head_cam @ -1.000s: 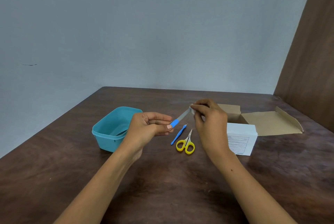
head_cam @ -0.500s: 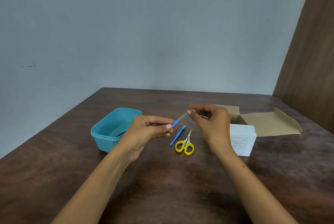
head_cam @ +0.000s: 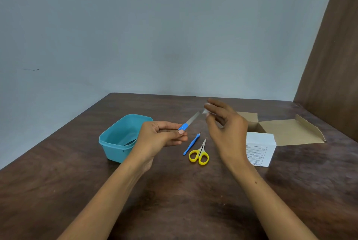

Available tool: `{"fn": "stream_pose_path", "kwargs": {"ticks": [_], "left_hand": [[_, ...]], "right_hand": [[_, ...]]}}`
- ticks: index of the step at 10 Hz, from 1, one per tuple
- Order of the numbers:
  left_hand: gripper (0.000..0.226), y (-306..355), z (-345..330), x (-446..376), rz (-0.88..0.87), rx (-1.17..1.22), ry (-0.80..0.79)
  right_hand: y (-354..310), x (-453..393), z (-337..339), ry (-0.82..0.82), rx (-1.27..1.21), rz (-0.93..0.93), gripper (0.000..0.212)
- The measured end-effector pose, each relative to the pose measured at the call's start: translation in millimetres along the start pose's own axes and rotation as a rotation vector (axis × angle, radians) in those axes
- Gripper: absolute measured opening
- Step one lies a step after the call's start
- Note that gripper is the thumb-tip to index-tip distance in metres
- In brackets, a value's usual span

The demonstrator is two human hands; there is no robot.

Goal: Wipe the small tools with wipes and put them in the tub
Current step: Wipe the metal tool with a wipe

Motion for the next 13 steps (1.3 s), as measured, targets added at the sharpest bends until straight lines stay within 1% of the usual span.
{"fn": "stream_pose_path", "kwargs": {"ticks": [1, 2, 3, 4, 6, 7, 8, 10, 11, 12, 13], "left_hand": [[0.016, 0, 1, 0, 0.002, 0.005, 0.014], [0.016, 1, 1, 0, 0.0, 0.001, 0.029], [0.015, 1, 0, 1, -0.018, -0.023, 0.034], [0.015, 2, -1, 1, -0.047, -0.046, 0.029], [0.016, 3, -1, 2, -0.088, -0.075, 0.022], [0.015, 2, -3, 3, -0.088, -0.077, 0.005], [0.015, 2, -4, 3, -0.097, -0.08, 0.003], [0.015, 3, -1, 2, -0.106, -0.091, 0.029], [0.015, 3, -3, 3, -0.098, -0.096, 0.017], [0.015, 2, -4, 3, -0.085, -0.089, 0.004], [0.015, 3, -3, 3, -0.078, -0.066, 0.015]], "right_hand": [[-2, -1, -4, -0.059, 0.085, 0.099, 0.027], [-5, 2, -8, -0.117, 0.114, 0.151, 0.026], [-5, 4, -9, -0.12, 0.105, 0.091, 0.019], [-5, 6, -13, -0.154, 0.14, 0.153, 0.007], [-6, 11, -26, -0.258, 0.162, 0.197, 0.006], [2, 7, -19, -0.185, 0.186, 0.145, 0.008], [4, 7, -18, -0.178, 0.189, 0.133, 0.009], [-4, 13, -30, -0.272, 0.191, 0.218, 0.009], [1, 9, -23, -0.228, 0.197, 0.184, 0.01], [7, 5, -13, -0.153, 0.198, 0.109, 0.009], [4, 4, -5, -0.061, 0.119, 0.032, 0.006]]}}
Point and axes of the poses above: each hand's wrist, its own x-axis away from the middle knuckle, its own z-axis out of the back of the hand, y = z × x, the point moved 5 cm from there along -x, towards the middle knuckle, and after that the axes turned 14 degrees about z, right-handed, at the moved point
